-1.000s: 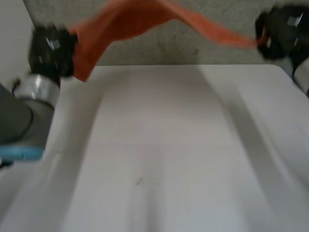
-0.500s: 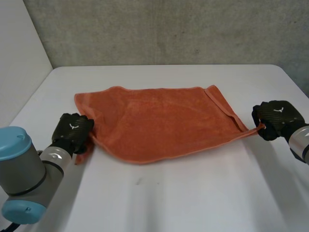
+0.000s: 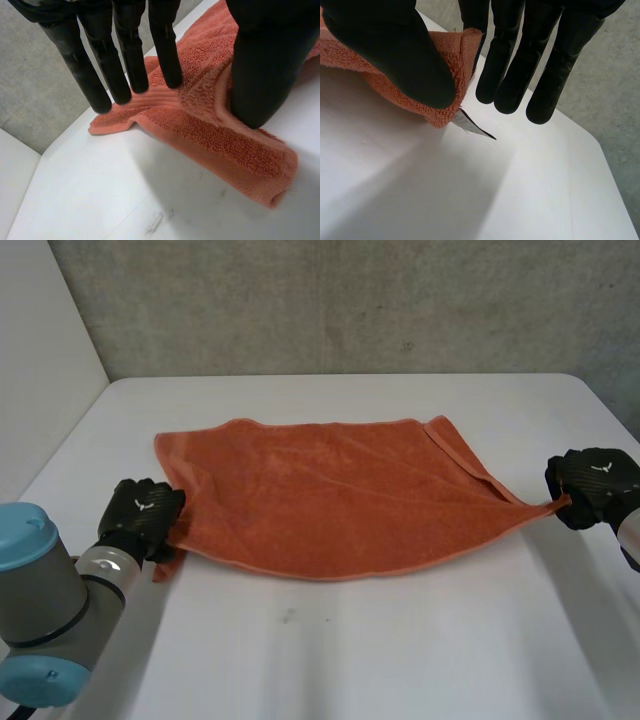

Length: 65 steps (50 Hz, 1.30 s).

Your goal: Fold the laundry

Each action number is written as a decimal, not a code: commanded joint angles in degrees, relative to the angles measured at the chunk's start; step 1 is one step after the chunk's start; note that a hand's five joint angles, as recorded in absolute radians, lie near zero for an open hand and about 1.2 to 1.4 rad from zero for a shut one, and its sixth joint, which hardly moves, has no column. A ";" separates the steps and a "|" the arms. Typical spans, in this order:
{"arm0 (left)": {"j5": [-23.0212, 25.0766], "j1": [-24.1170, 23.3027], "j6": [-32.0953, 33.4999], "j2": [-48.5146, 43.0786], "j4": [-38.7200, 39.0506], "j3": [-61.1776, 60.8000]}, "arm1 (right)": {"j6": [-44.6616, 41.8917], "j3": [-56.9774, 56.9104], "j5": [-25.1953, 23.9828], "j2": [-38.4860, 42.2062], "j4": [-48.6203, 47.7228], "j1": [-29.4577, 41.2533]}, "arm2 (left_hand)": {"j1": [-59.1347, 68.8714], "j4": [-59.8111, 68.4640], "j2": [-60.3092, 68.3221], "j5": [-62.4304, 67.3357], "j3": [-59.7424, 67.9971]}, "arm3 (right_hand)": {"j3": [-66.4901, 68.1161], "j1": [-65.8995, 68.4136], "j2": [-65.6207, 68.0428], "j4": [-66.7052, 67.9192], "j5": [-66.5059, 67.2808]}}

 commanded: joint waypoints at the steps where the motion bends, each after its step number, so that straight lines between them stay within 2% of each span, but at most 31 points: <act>1: -2.37 0.06 0.00 0.29 -0.20 0.18 | 0.22 0.87 -0.16 -0.09 -0.05 -0.14 | 19.99 20.43 20.44 20.54 20.41 | 11.94 24.70 12.57 11.66 13.25; 7: -3.60 0.32 0.18 -0.33 -0.11 0.71 | 0.57 0.61 -0.16 -0.09 -0.05 -0.14 | 21.99 22.43 22.44 22.55 22.42 | 11.94 24.70 12.57 11.66 13.25; 9: -3.69 0.58 0.35 -0.50 -0.11 0.71 | 0.48 0.43 -0.16 -0.09 -0.05 -0.14 | 32.19 32.63 32.64 32.75 32.62 | 11.94 24.70 12.57 11.66 13.25; 11: -3.69 0.76 0.44 -0.50 -0.11 0.71 | 0.31 0.26 -0.07 -0.09 -0.05 -0.05 | 36.43 36.87 36.88 36.99 36.86 | 11.94 24.70 12.57 11.66 13.25; 12: -3.78 1.11 0.70 -0.50 -0.20 0.71 | 0.05 0.17 -0.07 -0.09 -0.05 -0.05 | 45.94 46.38 46.39 46.50 46.37 | 11.94 24.70 12.57 11.66 13.25; 18: -3.52 1.47 1.23 0.98 -1.52 -0.08 | -0.48 -0.44 0.10 -0.18 0.91 -0.14 | 46.04 46.48 46.49 46.59 46.46 | 11.94 24.70 12.57 11.66 13.25; 24: -3.34 0.94 7.45 11.68 -9.67 -2.45 | -5.57 -2.55 -0.07 -3.16 11.52 0.56 | 46.04 46.48 46.49 46.59 46.46 | 11.94 24.70 12.57 11.66 13.25; 29: -3.34 1.03 13.53 20.57 -17.50 -3.77 | -14.97 -6.06 0.28 -5.54 28.66 0.12 | 46.04 46.48 46.49 46.59 46.46 | 11.94 24.70 12.57 11.66 13.25; 31: -3.34 1.11 14.50 21.99 -18.83 -4.04 | -19.98 -7.30 1.42 -6.68 35.69 -0.05 | 46.04 46.48 46.49 46.59 46.46 | 11.94 24.70 12.57 11.66 13.25; 32: -3.34 1.20 17.37 26.08 -23.01 -4.30 | -21.82 -7.39 2.03 -7.29 37.72 -0.05 | 46.04 46.48 46.49 46.59 46.46 | 11.94 24.70 12.57 11.66 13.25; 34: -3.08 1.20 18.98 29.01 -25.94 -4.22 | -27.17 -7.56 4.57 -9.74 43.68 -0.05 | 46.04 46.48 46.49 46.59 46.46 | 11.94 24.70 12.57 11.66 13.25; 36: -2.81 1.11 20.56 32.43 -29.19 -3.78 | -29.74 -7.65 5.64 -11.42 46.69 -0.14 | 46.04 46.48 46.49 46.59 46.46 | 11.94 24.70 12.57 11.66 13.25; 41: -2.72 0.94 21.53 35.09 -31.05 -2.81 | -32.91 -7.65 6.61 -14.59 48.90 -0.05 | 46.04 46.48 46.49 46.59 46.46 | 11.94 24.70 12.57 11.66 13.25; 46: -2.29 1.38 21.62 32.55 -30.96 -2.90 | -32.83 -6.52 6.70 -13.72 47.94 0.56 | 46.04 46.48 46.49 46.59 46.46 | 11.94 24.70 12.57 11.66 13.25; 49: -1.06 1.64 21.62 24.92 -30.44 -2.37 | -32.56 -5.81 6.78 -12.05 45.31 0.74 | 46.04 46.48 46.49 46.59 46.46 | 11.94 24.70 12.57 11.66 13.25; 54: -0.70 1.64 21.71 14.01 -28.77 0.79 | -31.25 -8.17 8.19 -3.10 37.93 2.22 | 46.04 46.48 46.49 46.59 46.46 | 11.94 24.70 12.57 11.66 13.25; 56: -0.88 1.47 21.88 8.74 -27.28 3.25 | -30.46 -8.96 8.36 -1.86 37.13 2.67 | 46.04 46.48 46.49 46.59 46.46 | 11.94 24.70 12.57 11.66 13.25; 61: -0.97 1.38 22.50 1.96 -24.11 11.24 | -24.22 -17.48 10.30 5.52 34.14 6.71 | 46.04 46.48 46.49 46.59 46.46 | 11.94 24.70 12.57 11.66 13.25; 65: -0.97 0.76 23.29 0.37 -22.09 21.69 | -19.49 -31.85 12.49 9.22 31.95 10.31 | 46.04 46.48 46.49 46.59 46.46 | 11.94 24.70 12.57 11.66 13.25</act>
